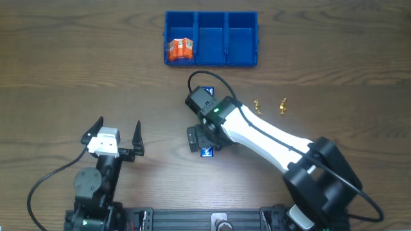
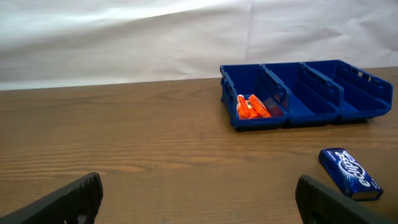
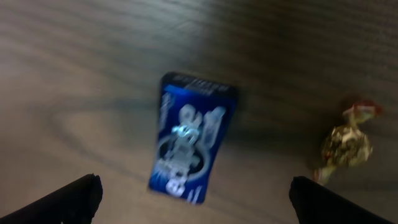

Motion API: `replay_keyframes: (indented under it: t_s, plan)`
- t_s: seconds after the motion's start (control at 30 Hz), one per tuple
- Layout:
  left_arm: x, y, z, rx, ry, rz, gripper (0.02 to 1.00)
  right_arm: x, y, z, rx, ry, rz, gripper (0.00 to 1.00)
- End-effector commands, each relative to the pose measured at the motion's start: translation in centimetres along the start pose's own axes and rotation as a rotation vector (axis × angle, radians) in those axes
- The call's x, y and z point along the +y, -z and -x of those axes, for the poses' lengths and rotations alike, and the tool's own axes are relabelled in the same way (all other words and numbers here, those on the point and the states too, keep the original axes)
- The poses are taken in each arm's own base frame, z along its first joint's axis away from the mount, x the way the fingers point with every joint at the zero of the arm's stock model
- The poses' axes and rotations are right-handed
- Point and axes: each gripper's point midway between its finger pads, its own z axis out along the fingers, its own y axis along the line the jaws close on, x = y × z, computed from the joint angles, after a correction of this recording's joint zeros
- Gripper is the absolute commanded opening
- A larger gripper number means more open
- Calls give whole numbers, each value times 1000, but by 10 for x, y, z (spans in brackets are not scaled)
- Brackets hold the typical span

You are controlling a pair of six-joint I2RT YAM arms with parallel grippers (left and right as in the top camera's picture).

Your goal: Sort Candies Into Trays

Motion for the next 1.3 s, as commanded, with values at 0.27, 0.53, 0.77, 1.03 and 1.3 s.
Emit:
replay_keyframes:
  t_s: [0.27, 0.53, 0.77, 1.03, 1.3]
  plan:
    - [1, -1, -16, 51, 11, 6, 998, 2, -19, 15, -69, -50, -83, 998]
    - [1, -1, -16, 51, 11, 6, 996, 2, -26, 11, -77, -77, -126, 991]
    - [1, -1, -16, 51, 11, 6, 998, -1, -30, 12, -83, -103, -148, 943]
    - [1, -1, -16, 51, 11, 6, 998, 0, -30, 14, -93, -103, -147, 897]
    - [1, -1, -16, 51, 11, 6, 998, 2, -40, 14, -90, -96, -152, 866]
